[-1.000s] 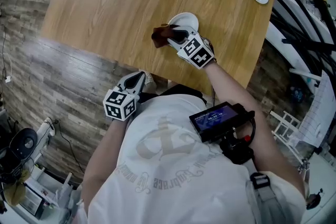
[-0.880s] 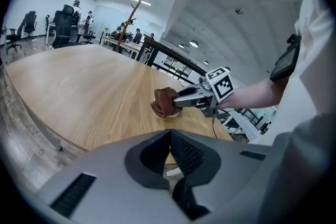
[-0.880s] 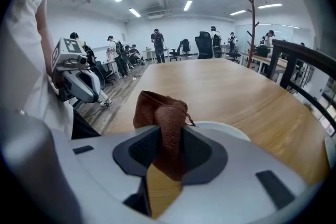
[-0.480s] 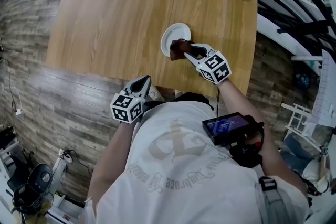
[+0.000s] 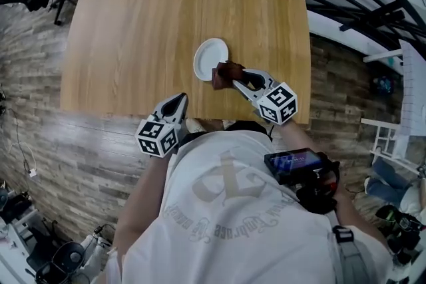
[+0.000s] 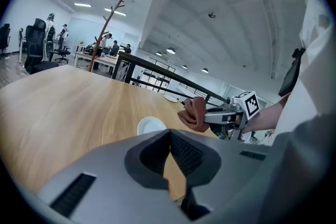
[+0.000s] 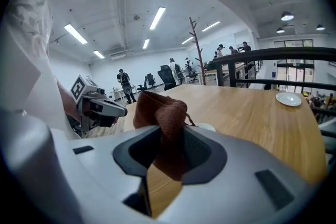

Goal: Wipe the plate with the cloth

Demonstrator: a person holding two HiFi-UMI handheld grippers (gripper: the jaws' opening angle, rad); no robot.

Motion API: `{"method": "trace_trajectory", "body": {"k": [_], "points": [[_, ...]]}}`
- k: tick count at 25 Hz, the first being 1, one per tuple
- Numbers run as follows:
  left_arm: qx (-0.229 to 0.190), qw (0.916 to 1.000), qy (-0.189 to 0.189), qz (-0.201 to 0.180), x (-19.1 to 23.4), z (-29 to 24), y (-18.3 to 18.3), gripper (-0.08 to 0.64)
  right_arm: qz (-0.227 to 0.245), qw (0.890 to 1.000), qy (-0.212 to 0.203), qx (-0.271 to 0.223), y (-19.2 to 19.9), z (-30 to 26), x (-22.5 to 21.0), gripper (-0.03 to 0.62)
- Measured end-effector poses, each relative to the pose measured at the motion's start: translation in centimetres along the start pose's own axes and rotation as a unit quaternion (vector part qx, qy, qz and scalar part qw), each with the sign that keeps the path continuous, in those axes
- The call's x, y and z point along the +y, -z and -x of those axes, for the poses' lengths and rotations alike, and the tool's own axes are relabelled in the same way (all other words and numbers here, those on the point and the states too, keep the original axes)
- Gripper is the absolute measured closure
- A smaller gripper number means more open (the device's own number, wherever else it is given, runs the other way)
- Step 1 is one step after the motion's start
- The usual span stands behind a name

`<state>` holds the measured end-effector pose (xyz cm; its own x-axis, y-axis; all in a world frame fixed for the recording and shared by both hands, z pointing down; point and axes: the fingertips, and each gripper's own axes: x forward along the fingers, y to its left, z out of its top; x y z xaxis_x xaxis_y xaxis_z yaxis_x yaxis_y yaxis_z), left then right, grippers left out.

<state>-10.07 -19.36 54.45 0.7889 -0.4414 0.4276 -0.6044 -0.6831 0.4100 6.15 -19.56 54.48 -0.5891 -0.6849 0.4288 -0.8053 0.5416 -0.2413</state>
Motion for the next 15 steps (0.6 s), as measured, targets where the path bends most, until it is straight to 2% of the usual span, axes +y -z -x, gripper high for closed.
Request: {"method": "trace_trajectory", "body": {"k": [5,9,12,15], "points": [[0.012,0.9996,0.019,-0.015,-0.8,-0.5,0.0,0.548,-0.016,1.000,0.019,-0.013,0.7,1.0,0.0,0.471],[0.011,0.9992,0.027,-0.027,0.0,-0.4,0.6,0.548,-0.013,0.999,0.027,-0.022,1.5,0.2,0.4,0.471],[0.006,0.9992,0.027,-0.028,-2.4,0.1,2.4,0.548,-0.007,0.999,0.027,-0.020,2.9,2.6,1.3,0.471],[0.011,0.9990,0.029,-0.033,-5.0,-1.1,2.4,0.548,-0.008,0.999,0.028,-0.023,2.9,4.9,0.0,0.471]]}}
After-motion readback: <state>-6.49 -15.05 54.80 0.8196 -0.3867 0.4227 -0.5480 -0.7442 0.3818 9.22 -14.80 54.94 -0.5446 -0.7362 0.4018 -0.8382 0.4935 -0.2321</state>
